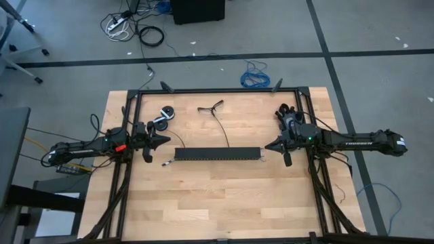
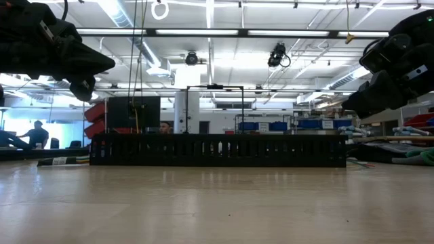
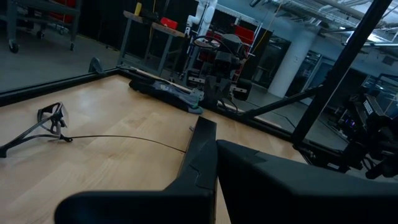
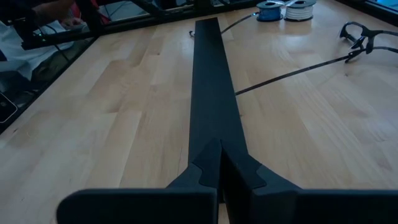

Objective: Ziptie cables
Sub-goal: Return to Home Position

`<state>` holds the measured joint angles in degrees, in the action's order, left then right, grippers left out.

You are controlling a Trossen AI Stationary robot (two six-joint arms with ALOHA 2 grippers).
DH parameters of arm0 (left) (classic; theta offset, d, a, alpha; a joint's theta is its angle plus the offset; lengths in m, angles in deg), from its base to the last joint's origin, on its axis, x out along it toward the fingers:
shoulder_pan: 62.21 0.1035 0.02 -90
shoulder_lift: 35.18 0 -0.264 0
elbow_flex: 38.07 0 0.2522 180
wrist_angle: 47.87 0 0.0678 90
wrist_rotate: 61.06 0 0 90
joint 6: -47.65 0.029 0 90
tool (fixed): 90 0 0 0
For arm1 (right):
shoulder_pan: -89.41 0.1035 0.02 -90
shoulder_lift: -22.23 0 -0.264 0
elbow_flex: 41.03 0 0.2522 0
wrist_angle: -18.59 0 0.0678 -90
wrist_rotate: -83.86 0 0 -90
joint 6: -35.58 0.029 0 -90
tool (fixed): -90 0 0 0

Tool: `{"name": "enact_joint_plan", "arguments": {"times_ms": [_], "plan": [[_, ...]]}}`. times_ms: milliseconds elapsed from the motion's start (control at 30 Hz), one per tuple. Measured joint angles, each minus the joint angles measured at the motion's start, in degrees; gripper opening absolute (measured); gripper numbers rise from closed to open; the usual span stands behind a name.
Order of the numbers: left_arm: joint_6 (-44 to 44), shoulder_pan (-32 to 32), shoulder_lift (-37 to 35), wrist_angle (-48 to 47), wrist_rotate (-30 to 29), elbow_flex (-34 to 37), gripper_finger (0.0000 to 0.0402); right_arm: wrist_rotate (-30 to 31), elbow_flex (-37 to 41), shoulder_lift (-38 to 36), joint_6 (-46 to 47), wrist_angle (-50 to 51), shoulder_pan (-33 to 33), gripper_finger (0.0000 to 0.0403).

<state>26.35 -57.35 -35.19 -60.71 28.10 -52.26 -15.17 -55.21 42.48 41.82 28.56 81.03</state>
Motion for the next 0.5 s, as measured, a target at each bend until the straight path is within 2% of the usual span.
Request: {"name": "enact_joint_plan", "arguments": {"times_ms": [500], "plan": [[0.00, 0.02, 0.00, 0.00, 0.02, 0.00, 0.0000, 0.02, 0.00, 0.00, 0.01, 0.01, 0.00, 0.0006]]}}
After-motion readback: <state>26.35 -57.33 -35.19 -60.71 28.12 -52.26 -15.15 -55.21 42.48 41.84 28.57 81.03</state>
